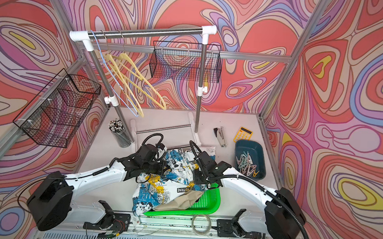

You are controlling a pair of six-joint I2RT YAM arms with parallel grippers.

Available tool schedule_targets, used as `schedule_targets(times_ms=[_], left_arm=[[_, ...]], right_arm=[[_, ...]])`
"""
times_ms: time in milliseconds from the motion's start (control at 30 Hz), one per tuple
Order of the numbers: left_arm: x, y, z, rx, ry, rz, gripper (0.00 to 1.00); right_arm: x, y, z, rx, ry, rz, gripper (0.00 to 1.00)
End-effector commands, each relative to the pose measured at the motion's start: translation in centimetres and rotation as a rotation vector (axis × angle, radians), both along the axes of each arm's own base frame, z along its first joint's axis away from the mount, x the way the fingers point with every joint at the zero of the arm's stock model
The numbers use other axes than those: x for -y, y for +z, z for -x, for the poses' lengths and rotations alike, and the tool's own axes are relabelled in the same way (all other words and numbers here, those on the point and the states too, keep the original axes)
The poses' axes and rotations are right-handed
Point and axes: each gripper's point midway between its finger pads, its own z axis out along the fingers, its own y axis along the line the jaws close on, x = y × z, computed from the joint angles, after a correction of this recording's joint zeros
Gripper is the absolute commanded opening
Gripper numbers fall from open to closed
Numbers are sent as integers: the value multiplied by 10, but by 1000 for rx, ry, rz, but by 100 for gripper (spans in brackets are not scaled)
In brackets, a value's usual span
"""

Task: Remove the clothespins securing shorts to the hanger
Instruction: Adjust the shorts in the basket.

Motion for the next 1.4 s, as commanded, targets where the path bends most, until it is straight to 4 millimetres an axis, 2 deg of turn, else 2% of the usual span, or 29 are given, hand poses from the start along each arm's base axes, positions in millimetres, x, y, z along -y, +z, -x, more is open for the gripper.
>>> schedule_targets(times_ms=[0, 67, 167, 300, 400, 533, 600, 733, 933, 1100, 1233, 1300, 1367], left_arm=[[13, -14, -2, -12, -70, -62, 0], [15, -16, -4, 2, -79, -101, 0], [16, 1, -8, 50, -77, -99, 0], [7, 57, -15, 170, -53, -86, 2], [1, 109, -14, 279, -49, -48, 14], [-11, 156, -8, 379, -52, -31, 40], [-17, 171, -2, 413, -51, -16, 49], [-33, 183, 13, 450, -35, 11, 55], [-89, 186, 30, 560, 137, -3, 55], [-160, 189, 32, 685, 415, -111, 57], [-221, 202, 29, 826, 651, -325, 63], [-255, 215, 30, 900, 836, -439, 63], [-265, 223, 26, 973, 932, -498, 64]], right_arm=[[-16, -14, -2, -26, -19, -78, 15], [-14, -11, -2, -18, -23, -73, 16], [-6, 19, -8, 53, -39, -67, 17], [9, 78, -15, 178, -51, -48, 22], [18, 112, -16, 238, -55, -40, 27], [22, 138, -16, 287, -58, -59, 32], [24, 145, -15, 301, -58, -63, 36], [31, 162, -14, 348, -68, -68, 38], [55, 191, -19, 502, -154, -64, 43], [85, 206, -37, 663, -277, 22, 46], [112, 213, -55, 787, -393, 133, 53], [125, 216, -67, 848, -457, 158, 58], [137, 213, -81, 880, -507, 163, 62]])
